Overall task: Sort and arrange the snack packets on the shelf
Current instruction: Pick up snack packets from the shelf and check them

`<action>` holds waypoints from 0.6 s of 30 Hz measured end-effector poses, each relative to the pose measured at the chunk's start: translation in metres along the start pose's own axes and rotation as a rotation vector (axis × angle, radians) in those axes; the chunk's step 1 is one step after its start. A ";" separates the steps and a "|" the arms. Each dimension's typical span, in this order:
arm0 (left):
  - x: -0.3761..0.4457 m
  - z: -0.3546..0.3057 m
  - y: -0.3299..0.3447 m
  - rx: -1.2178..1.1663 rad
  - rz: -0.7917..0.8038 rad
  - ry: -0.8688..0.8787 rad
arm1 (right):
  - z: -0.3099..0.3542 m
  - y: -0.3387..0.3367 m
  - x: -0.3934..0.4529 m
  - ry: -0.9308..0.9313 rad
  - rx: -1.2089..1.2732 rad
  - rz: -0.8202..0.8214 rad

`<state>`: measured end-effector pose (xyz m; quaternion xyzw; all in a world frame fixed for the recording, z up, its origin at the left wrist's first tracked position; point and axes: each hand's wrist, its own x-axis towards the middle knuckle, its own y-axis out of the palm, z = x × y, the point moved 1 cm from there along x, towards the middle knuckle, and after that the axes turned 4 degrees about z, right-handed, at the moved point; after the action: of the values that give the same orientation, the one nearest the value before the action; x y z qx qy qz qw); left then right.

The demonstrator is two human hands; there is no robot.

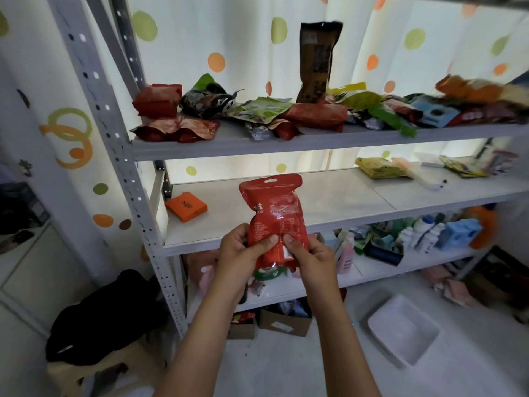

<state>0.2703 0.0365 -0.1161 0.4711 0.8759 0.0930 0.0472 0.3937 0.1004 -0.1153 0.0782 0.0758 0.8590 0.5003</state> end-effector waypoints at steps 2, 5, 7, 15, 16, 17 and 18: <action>-0.003 -0.006 -0.002 0.010 0.026 -0.001 | 0.008 0.001 -0.008 -0.008 -0.056 0.005; -0.014 -0.008 -0.005 -0.006 0.042 0.007 | 0.019 0.000 -0.022 -0.064 -0.115 0.004; -0.023 -0.007 -0.009 0.011 0.047 0.013 | 0.021 0.003 -0.030 -0.078 -0.163 0.004; -0.059 -0.005 -0.056 0.046 0.004 -0.011 | 0.001 0.043 -0.057 -0.018 -0.231 0.031; -0.063 -0.006 -0.063 0.046 -0.004 -0.007 | -0.003 0.051 -0.060 -0.004 -0.237 0.045; -0.067 -0.007 -0.070 0.042 -0.015 -0.006 | -0.006 0.059 -0.063 0.009 -0.237 0.062; -0.070 -0.007 -0.076 0.038 -0.023 -0.003 | -0.010 0.066 -0.066 0.024 -0.225 0.073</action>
<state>0.2459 -0.0641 -0.1250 0.4619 0.8828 0.0751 0.0406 0.3680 0.0104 -0.1149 0.0142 -0.0180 0.8805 0.4734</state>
